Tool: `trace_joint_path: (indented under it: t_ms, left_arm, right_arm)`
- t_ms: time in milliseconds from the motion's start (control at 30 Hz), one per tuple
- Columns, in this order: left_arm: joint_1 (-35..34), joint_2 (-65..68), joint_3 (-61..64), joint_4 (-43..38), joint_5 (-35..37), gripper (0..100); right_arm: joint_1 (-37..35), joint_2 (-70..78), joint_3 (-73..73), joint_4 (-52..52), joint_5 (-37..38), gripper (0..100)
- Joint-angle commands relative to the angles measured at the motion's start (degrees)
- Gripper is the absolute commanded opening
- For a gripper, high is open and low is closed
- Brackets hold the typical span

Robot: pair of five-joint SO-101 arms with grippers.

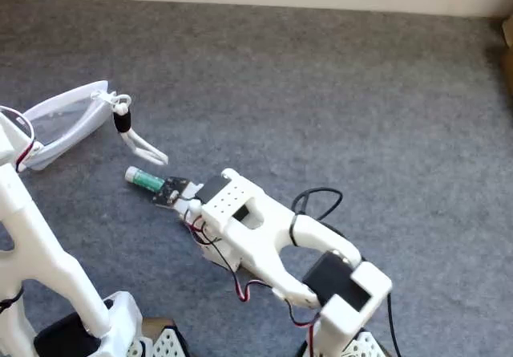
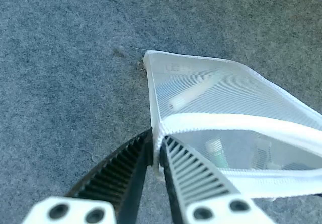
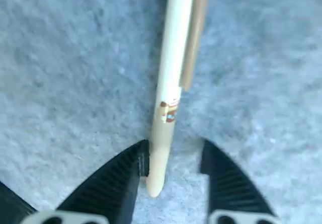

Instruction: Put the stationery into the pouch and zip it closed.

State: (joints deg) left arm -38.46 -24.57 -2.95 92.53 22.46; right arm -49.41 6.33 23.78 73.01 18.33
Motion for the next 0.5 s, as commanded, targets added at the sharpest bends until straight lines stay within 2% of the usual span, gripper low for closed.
trace_joint_path:
  t_ms: [0,467]
  left_arm:
    - [-0.48,-1.19,-1.19,0.18,0.44,1]
    - [-0.48,-1.19,-1.19,0.26,0.44,1]
  right_arm:
    - [0.66,-7.08,-1.36,0.57,-3.16,19.8]
    - [-4.62,-8.66,-1.01,-18.86,-12.31,19.8]
